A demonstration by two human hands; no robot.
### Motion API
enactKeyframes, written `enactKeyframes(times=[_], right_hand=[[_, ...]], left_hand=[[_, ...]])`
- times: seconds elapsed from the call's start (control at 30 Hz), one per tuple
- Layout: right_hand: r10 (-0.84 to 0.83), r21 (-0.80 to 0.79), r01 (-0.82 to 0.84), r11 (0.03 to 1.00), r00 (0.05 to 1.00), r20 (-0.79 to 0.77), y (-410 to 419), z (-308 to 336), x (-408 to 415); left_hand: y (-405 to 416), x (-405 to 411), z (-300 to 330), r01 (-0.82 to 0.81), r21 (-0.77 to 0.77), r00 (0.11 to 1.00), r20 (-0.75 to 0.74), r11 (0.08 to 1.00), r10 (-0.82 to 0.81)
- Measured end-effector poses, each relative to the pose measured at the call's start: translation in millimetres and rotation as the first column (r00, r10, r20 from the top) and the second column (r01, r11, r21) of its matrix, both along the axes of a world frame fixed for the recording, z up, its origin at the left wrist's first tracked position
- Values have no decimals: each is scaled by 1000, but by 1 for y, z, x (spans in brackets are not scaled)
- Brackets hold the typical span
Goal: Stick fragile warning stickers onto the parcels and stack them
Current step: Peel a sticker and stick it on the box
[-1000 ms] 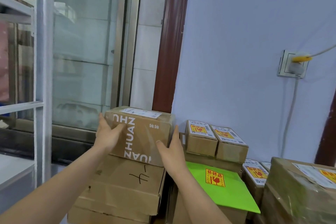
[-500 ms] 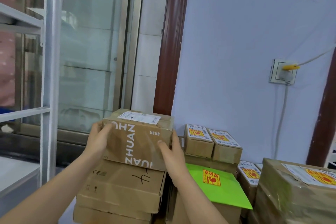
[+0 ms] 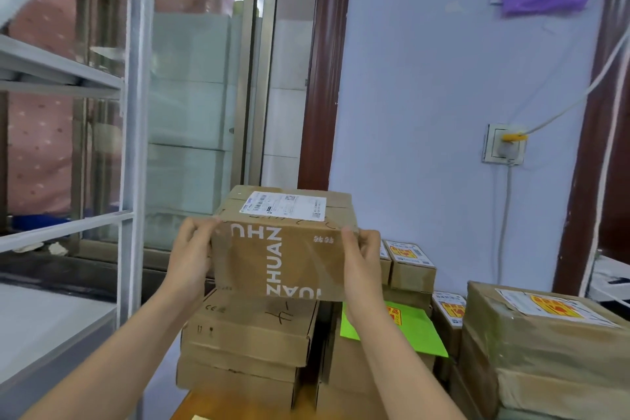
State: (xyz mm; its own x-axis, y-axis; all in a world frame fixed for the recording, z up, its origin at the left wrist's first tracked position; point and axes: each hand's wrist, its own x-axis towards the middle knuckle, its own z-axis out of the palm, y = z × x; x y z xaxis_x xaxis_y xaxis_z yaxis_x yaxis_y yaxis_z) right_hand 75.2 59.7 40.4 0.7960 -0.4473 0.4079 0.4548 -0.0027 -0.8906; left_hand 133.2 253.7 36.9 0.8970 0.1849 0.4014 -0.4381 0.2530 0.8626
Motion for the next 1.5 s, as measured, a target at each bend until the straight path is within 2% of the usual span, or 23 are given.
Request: enactKeyframes(times=[0.13,0.27,0.5,0.77,1.2,1.5], right_hand=[[-60,133,56,989,998,22,-2,2,-32],[-51,243,40,969,998,40,-1,-14,-61],[-151,216,154,964,988,-33,-16,-44,-101],[-248,170,266,949,961,-121,-22,-81,-155],[-284,92,328,940,903,-321,-43,-155,-197],[-324,34,354,935,887,-329,-63,-163,-182]], left_hand=[[7,-23,6,94,-165,996,16,982,-92],[3,-43,9,144,-265,983,-75,953,-169],[-12,-78,-14,323,-43,919,-223,946,-324],[-31,-120,-50,377,-166,856,-313,911,-411],[-60,-157,-137,421,-175,770,-450,890,-453],[-81,-145,-143,434,-164,765,-452,886,-458]])
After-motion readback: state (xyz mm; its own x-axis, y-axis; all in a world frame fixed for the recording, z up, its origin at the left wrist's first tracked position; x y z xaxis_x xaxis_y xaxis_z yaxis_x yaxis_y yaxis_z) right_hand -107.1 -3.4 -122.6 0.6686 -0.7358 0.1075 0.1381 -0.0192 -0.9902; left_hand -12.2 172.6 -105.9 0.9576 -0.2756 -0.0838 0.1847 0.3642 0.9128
